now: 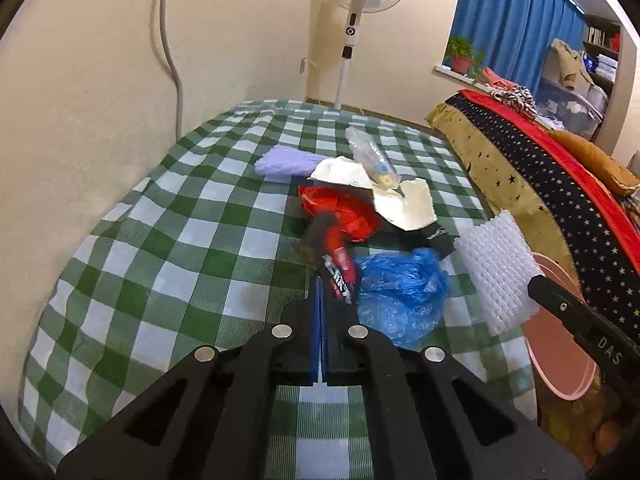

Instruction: Collect trash

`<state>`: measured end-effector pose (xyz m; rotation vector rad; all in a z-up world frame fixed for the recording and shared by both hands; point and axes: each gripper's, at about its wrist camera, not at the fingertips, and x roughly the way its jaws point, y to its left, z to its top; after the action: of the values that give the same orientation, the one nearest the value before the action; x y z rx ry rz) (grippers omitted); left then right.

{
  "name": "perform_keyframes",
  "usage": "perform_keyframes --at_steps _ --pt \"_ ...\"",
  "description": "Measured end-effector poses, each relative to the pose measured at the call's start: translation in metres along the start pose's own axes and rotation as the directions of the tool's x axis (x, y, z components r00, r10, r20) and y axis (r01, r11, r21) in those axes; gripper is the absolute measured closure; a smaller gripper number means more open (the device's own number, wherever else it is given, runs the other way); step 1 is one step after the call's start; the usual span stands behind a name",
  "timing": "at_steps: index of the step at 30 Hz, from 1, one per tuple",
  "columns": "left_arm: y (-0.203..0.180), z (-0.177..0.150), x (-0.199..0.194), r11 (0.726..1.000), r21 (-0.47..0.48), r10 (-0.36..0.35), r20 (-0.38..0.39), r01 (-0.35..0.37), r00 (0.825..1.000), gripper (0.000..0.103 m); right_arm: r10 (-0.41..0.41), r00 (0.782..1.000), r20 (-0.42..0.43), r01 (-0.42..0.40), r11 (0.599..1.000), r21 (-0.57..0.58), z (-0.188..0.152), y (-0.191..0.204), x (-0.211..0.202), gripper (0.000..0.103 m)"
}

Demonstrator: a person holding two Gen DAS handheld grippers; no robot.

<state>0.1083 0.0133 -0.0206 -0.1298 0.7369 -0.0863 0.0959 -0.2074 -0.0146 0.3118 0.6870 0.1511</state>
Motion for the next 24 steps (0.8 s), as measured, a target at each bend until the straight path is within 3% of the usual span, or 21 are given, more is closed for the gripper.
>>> perform_keyframes --at_steps 9,14,19,20,24 --pt "0.003 -0.009 -0.020 1.000 -0.012 -0.027 0.021 0.027 0.999 0.103 -0.011 1.000 0.028 0.012 1.000 -0.016 -0.005 0.001 -0.026 0.094" --pt "0.019 -0.014 -0.017 0.996 -0.084 -0.043 0.000 0.042 0.999 0.103 -0.016 1.000 0.025 0.016 1.000 0.006 -0.010 -0.004 -0.032 0.094" --pt "0.017 -0.015 -0.010 0.997 -0.074 -0.034 -0.007 0.033 0.999 0.102 -0.011 1.000 0.028 0.011 1.000 0.005 -0.009 -0.003 -0.030 0.094" --pt "0.016 -0.015 -0.008 0.997 -0.071 -0.033 -0.009 0.033 0.999 0.100 -0.009 1.000 0.027 0.009 1.000 0.007 -0.009 -0.003 -0.028 0.094" --pt "0.014 -0.013 0.006 0.997 -0.075 -0.018 -0.015 0.016 1.000 0.064 0.000 1.000 0.019 0.000 1.000 0.017 -0.007 -0.004 -0.019 0.094"
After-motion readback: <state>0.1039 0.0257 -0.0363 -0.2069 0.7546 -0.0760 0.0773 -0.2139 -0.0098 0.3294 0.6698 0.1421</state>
